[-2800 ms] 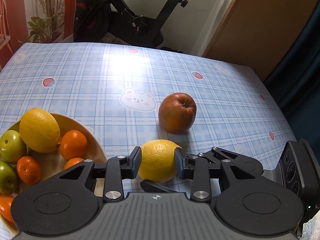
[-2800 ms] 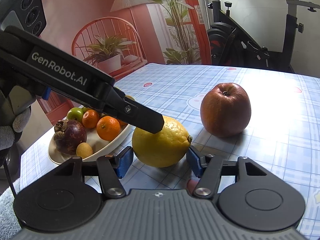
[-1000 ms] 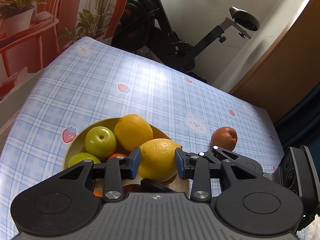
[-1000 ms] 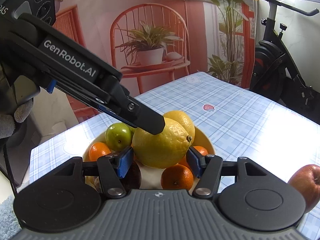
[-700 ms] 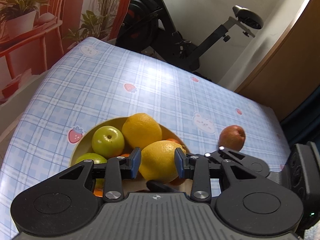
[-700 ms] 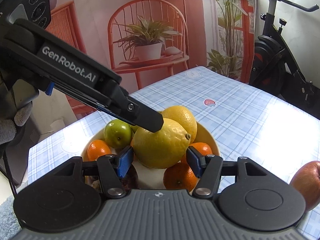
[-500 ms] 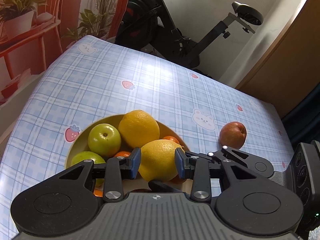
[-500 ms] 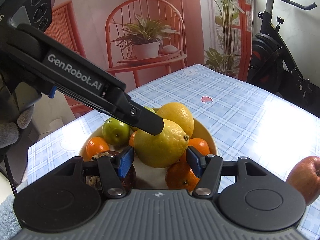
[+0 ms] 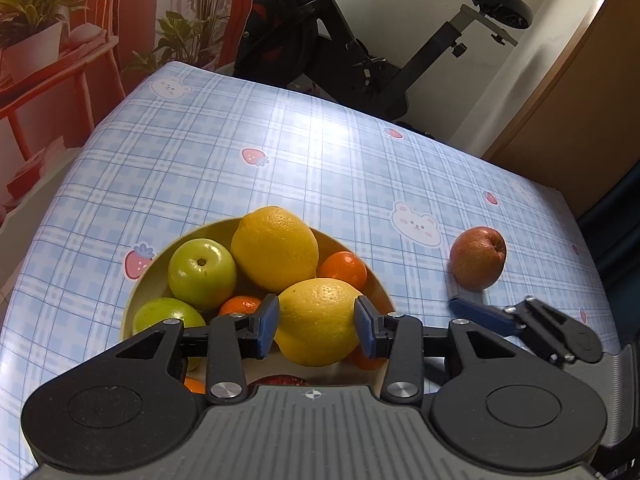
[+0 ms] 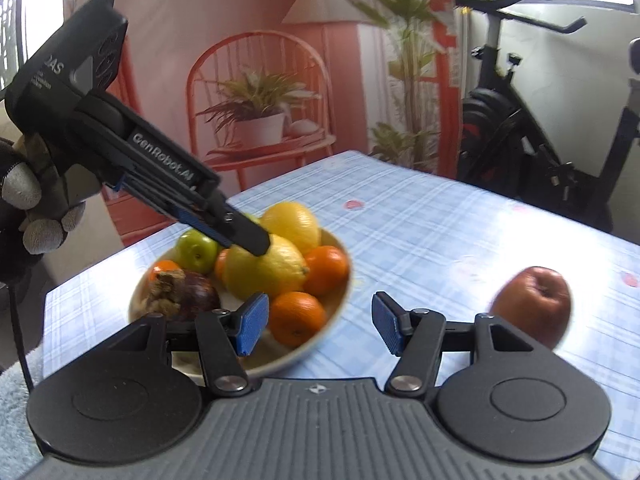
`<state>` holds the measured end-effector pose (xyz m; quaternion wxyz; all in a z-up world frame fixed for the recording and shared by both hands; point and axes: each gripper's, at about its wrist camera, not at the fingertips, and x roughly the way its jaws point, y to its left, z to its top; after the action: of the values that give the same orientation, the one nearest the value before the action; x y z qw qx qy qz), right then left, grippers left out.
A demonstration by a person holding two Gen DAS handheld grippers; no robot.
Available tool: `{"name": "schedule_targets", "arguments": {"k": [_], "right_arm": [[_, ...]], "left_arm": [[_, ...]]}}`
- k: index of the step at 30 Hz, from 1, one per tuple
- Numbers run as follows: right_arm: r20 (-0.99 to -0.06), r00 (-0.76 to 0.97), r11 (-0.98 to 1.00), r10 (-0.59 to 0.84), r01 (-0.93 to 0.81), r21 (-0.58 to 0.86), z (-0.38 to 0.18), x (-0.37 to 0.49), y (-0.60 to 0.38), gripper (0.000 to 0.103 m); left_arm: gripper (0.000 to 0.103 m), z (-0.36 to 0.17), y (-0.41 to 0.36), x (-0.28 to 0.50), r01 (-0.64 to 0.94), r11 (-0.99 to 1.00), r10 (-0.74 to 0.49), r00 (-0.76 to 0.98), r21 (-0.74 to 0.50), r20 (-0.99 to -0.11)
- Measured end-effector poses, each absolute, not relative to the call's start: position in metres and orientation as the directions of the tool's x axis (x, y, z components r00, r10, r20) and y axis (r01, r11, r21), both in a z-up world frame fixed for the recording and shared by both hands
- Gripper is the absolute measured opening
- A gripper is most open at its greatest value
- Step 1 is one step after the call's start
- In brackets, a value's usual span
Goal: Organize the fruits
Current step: 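Open the left gripper to drop the lemon onto the plate, then move the left gripper to the red apple and close on it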
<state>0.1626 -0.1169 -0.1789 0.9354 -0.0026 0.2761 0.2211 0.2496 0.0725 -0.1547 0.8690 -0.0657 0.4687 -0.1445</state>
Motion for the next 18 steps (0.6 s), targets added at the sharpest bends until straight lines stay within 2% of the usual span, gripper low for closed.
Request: {"name": "schedule_targets", "arguments": {"k": [7,13,18], "right_arm": [[-0.486,0.810,0.943,0.327,-0.312,0.115,-0.188,0.145,-0.157,0.061],[-0.486,0.826,0.959,0.284,-0.253,0.130,-0.193,0.142,-0.177,0.062],[-0.503,0.821,0.963,0.270,-0.229,0.144,-0.194,0.145,-0.184,0.063]], "left_arm": [[0.050,-0.159,0.067,0.249,0.200,0.956,-0.290,0.512,-0.216,-0.809],[0.049,-0.155,0.057,0.245,0.197,0.966,-0.250,0.537,-0.168,-0.806],[0.049,-0.142,0.051,0.240,0.221,0.952,-0.302,0.595,-0.210,-0.745]]}}
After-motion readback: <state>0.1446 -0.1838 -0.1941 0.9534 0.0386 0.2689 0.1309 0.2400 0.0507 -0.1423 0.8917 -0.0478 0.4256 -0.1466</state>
